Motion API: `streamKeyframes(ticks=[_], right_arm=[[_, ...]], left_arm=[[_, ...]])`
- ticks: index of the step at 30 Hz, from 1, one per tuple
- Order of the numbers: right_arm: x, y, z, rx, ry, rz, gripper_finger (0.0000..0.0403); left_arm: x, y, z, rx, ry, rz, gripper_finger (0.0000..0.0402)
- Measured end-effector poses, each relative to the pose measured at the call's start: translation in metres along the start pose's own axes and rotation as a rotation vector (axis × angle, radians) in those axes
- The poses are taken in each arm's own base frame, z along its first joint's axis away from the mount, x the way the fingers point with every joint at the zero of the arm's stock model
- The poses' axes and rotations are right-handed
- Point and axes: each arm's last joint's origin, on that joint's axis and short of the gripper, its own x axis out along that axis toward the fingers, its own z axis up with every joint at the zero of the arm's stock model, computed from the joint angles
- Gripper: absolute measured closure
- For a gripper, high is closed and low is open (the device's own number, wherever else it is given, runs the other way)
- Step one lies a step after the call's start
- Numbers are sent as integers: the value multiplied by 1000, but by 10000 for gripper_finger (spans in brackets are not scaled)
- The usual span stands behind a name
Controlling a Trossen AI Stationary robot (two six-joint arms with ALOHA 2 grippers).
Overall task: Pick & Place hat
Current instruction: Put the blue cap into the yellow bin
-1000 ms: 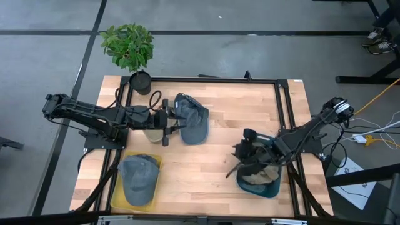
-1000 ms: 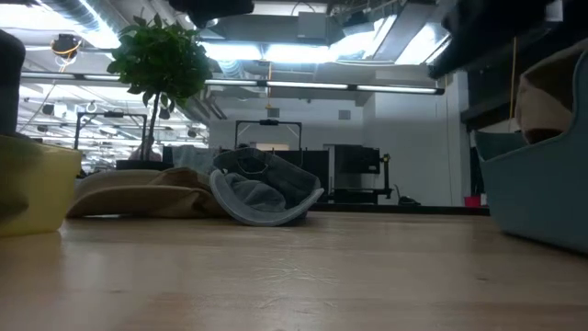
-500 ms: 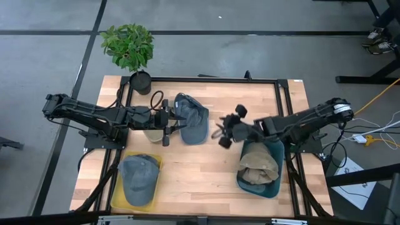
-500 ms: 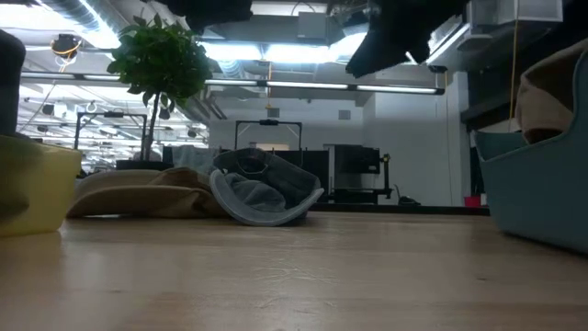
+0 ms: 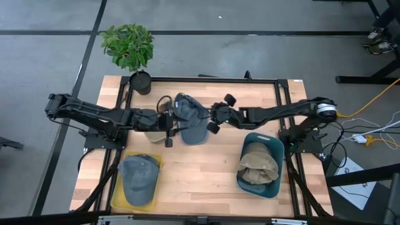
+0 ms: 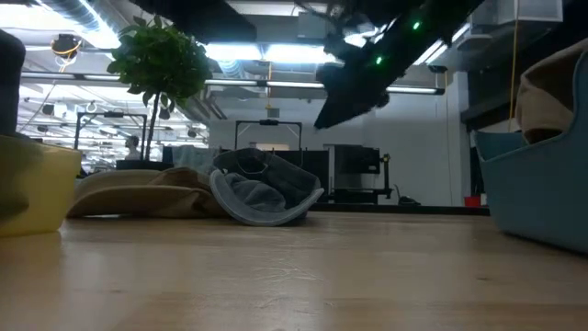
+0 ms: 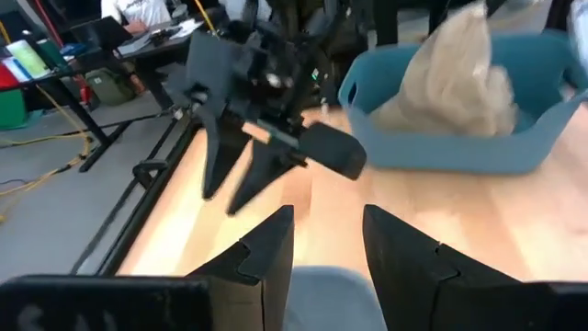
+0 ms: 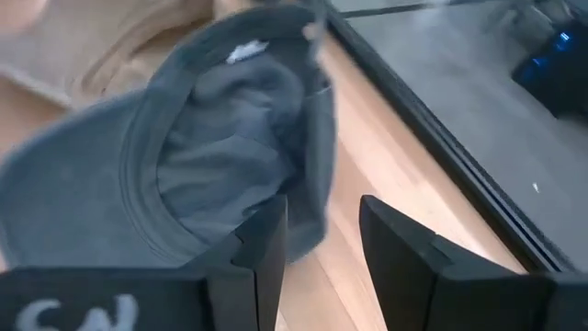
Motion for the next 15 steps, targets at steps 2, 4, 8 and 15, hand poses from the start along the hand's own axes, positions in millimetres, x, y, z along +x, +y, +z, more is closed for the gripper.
streamKeyframes(ticks=[2, 4, 8, 15], right_arm=[[13, 2, -3, -45, 3, 18, 266], [25, 3, -6, -65, -4, 50, 266], [47, -3, -9, -49, -18, 112, 266], [65, -18, -11, -25, -21, 177, 257]], left_arm=[[5, -1, -3, 30, 22, 15, 274], [10, -3, -7, 65, 47, 31, 274], [18, -5, -13, 136, 92, 67, 274], [21, -4, -19, 163, 150, 131, 274]])
